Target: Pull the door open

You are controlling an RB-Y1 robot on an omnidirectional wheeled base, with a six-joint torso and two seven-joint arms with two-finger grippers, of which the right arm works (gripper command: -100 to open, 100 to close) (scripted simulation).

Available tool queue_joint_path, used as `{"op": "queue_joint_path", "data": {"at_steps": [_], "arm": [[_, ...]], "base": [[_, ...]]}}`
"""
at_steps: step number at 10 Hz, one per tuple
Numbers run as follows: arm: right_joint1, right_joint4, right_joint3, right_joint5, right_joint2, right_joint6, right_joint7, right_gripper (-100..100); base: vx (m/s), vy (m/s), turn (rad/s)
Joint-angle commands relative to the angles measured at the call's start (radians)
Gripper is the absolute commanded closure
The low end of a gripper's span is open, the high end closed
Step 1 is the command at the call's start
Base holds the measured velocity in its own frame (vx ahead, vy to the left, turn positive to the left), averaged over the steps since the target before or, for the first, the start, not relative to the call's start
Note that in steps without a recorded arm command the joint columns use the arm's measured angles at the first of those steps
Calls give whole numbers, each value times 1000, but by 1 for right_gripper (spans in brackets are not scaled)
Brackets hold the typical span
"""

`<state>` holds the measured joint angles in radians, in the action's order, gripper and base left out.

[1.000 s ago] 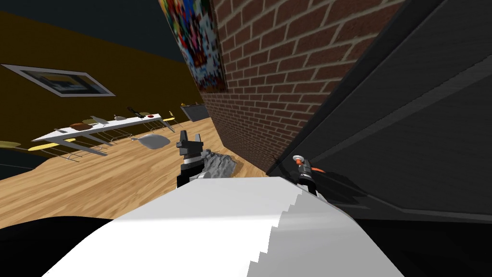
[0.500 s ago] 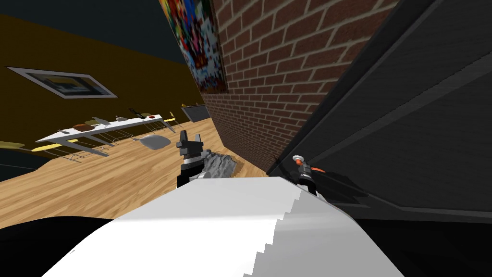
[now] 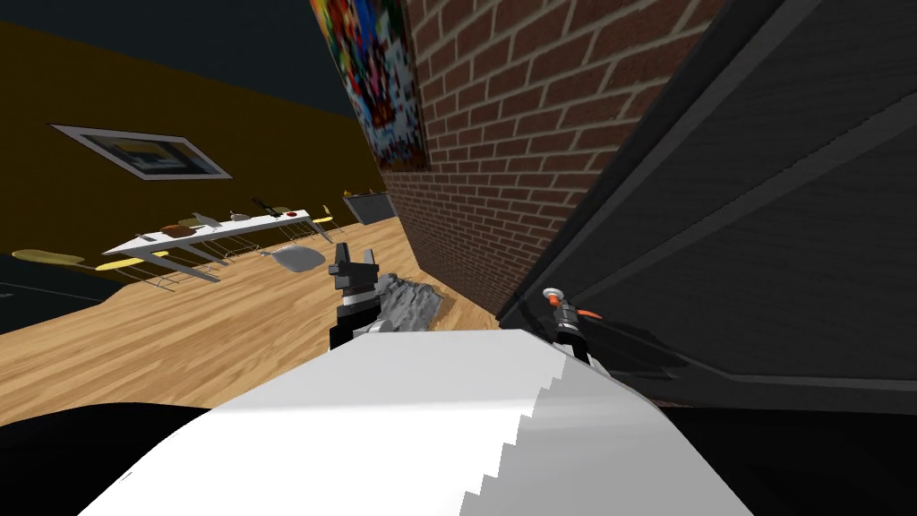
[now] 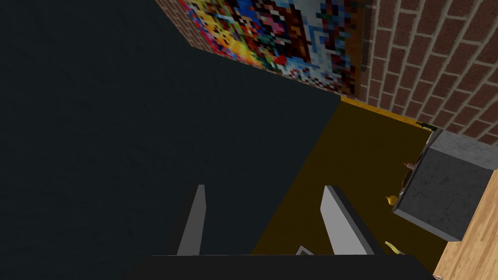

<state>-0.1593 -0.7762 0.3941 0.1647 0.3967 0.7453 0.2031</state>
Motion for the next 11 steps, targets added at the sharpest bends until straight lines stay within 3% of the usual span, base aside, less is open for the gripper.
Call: {"op": "queue_joint_path", "data": {"at_steps": [1,4,7,8,11], "arm": [[-1,9,-22,-12,9,16,18,100],[-13,-12,-70,-37,21,27,54,100],[-16,-15,-82,-43,23,25,62,100],[-31,-25,-106,-56,28,41,81,100],[-54,-46,-138,-74,39,66,107,100]], "base": [[-248,-1,79],[-244,14,74],[-187,-6,43],[-161,-43,76],[-227,-16,67]]}}
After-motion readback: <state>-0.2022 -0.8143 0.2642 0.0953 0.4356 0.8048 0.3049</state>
